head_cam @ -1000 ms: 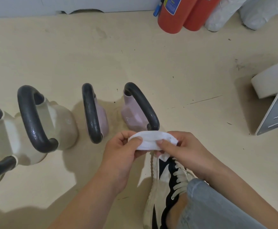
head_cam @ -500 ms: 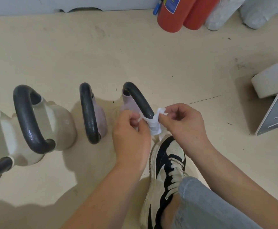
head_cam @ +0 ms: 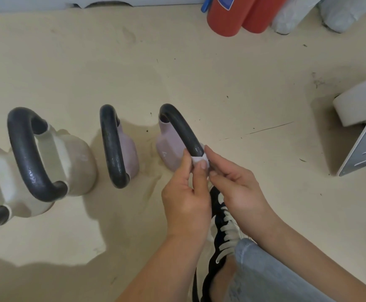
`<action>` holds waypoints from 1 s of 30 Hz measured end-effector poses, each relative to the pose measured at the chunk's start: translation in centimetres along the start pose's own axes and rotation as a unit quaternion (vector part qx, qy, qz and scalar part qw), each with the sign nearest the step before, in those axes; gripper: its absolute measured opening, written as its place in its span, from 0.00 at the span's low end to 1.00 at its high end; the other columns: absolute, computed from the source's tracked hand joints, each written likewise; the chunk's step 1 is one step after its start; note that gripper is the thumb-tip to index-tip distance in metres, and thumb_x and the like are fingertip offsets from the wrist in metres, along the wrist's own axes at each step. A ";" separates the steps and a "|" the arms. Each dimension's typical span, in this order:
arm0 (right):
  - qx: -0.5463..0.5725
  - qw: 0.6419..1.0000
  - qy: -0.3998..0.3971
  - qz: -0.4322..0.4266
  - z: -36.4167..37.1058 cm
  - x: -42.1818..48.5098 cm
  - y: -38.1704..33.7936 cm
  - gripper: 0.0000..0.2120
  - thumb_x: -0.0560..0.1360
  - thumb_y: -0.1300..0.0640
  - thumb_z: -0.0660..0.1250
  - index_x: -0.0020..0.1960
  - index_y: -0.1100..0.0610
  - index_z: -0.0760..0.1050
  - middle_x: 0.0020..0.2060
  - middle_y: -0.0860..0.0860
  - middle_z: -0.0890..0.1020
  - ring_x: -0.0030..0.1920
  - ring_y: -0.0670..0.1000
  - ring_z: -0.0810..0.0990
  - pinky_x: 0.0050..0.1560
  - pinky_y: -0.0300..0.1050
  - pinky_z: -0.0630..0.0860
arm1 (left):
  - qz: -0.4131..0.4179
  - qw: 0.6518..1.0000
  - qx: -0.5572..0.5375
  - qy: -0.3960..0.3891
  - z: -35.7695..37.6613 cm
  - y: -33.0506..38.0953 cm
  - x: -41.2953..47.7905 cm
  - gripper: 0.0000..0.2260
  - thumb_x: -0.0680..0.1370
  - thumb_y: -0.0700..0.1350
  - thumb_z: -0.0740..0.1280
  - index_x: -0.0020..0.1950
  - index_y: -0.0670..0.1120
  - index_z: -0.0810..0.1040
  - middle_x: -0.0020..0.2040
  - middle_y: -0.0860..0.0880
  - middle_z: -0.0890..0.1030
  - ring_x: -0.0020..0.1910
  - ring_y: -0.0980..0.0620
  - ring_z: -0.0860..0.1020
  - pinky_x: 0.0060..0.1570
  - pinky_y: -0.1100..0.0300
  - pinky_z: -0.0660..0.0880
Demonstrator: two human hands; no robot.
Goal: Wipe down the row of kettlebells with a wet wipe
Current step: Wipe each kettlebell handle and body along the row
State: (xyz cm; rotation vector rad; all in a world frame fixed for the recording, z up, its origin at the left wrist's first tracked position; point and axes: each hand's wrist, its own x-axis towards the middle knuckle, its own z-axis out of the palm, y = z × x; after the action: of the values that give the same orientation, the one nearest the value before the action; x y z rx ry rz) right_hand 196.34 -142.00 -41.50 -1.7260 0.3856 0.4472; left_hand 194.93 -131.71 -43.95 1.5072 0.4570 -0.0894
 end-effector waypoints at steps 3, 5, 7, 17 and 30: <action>-0.024 1.000 0.010 -0.001 -0.1 -0.5 0.8 0.22 0.85 0.66 0.62 0.76 0.51 0.73 0.64 0.42 0.84 0.65 0.39 0.80 0.71 0.40 0.73 | 0.041 0.995 0.088 0.010 -0.5 -1.8 0.0 0.12 0.83 0.47 0.67 0.66 0.53 0.82 0.53 0.57 0.80 0.53 0.61 0.80 0.55 0.63 0.77; -0.020 1.000 0.017 0.007 -0.2 -0.8 1.5 0.22 0.84 0.66 0.62 0.75 0.51 0.75 0.61 0.43 0.86 0.63 0.44 0.83 0.71 0.44 0.75 | 0.042 0.992 0.120 0.029 -0.8 -2.7 0.0 0.15 0.82 0.45 0.69 0.68 0.52 0.81 0.58 0.55 0.77 0.59 0.59 0.78 0.60 0.70 0.74; -0.006 1.000 0.016 0.022 -0.3 -0.8 2.2 0.23 0.84 0.67 0.62 0.75 0.51 0.75 0.60 0.46 0.87 0.66 0.50 0.82 0.73 0.49 0.74 | 0.047 0.989 0.136 0.020 -1.0 -3.3 0.3 0.15 0.81 0.43 0.70 0.68 0.50 0.81 0.56 0.53 0.76 0.57 0.58 0.78 0.58 0.69 0.75; 0.148 0.985 -0.066 0.049 0.2 -0.2 2.7 0.31 0.80 0.79 0.53 0.77 0.58 0.72 0.71 0.51 0.80 0.74 0.48 0.75 0.80 0.52 0.65 | 0.134 0.964 0.228 0.015 -2.1 -3.8 1.8 0.15 0.80 0.36 0.69 0.66 0.44 0.83 0.53 0.54 0.83 0.51 0.60 0.79 0.53 0.80 0.68; 0.099 0.979 -0.014 0.176 -0.5 -0.7 2.3 0.20 0.76 0.79 0.59 0.52 0.66 0.86 0.50 0.65 0.87 0.51 0.60 0.87 0.44 0.42 0.85 | -0.036 0.981 0.173 -0.080 -2.8 -3.8 -3.0 0.12 0.81 0.49 0.69 0.63 0.58 0.82 0.50 0.59 0.75 0.49 0.60 0.78 0.49 0.66 0.77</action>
State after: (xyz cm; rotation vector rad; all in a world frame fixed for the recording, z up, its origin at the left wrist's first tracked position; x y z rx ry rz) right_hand 194.60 -142.98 -43.04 -1.4590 0.6974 0.6639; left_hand 190.24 -129.94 -46.51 1.8077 0.3776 -0.3596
